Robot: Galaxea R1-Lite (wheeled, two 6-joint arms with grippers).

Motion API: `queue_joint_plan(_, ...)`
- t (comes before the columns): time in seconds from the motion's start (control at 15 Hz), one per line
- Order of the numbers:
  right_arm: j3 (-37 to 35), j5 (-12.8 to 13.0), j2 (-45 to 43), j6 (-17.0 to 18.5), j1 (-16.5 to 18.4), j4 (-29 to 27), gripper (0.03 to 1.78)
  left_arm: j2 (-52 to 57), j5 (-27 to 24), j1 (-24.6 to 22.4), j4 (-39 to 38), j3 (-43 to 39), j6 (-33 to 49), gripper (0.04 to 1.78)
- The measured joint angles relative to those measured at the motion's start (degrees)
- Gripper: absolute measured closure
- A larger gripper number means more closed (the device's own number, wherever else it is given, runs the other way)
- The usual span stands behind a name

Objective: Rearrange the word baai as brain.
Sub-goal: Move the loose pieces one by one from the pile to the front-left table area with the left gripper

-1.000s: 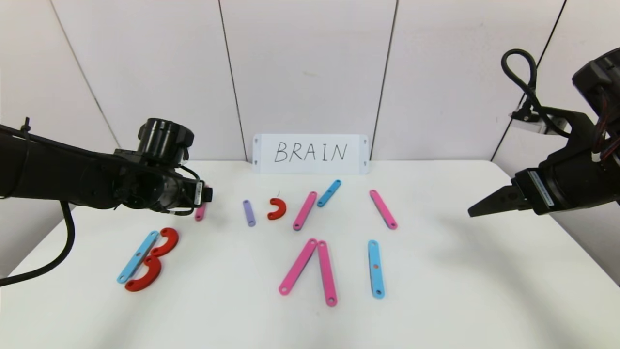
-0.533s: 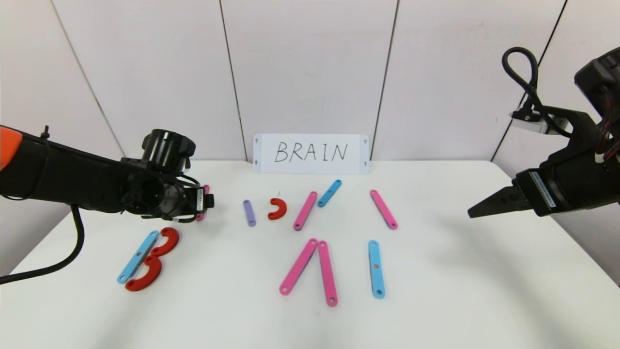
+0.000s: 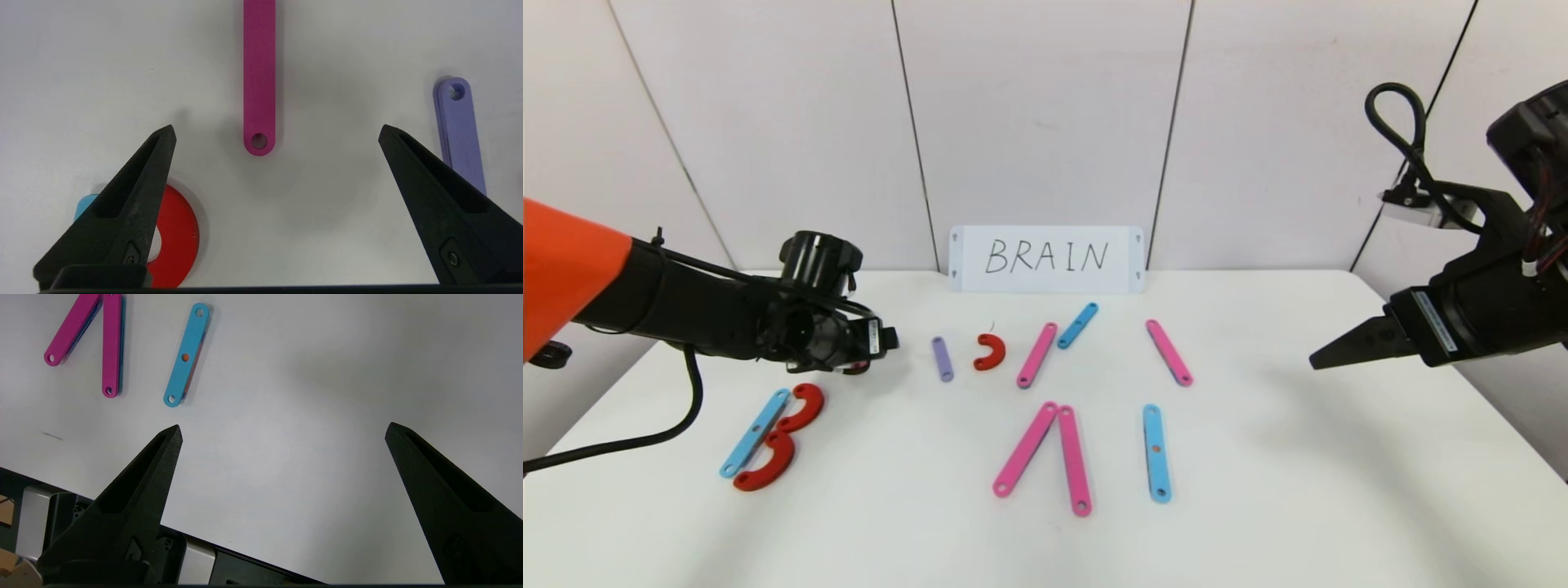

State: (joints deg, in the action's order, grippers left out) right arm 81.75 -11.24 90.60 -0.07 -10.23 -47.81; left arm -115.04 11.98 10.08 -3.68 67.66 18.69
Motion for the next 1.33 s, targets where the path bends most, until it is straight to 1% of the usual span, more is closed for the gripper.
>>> queue_joint_plan(0.47,-0.3,-0.1,0.1,0.0,-0.3,0.1,0.07,-2.0,-0.4,-2.0,-0.5,1.5,-0.2,0.08)
queue_joint_plan(1.33,-0.4,-0.2,0.3,-0.1,-0.4,0.1,0.07,-4.8,-0.8,-2.7,-0.4,5.4,-0.5,0.08)
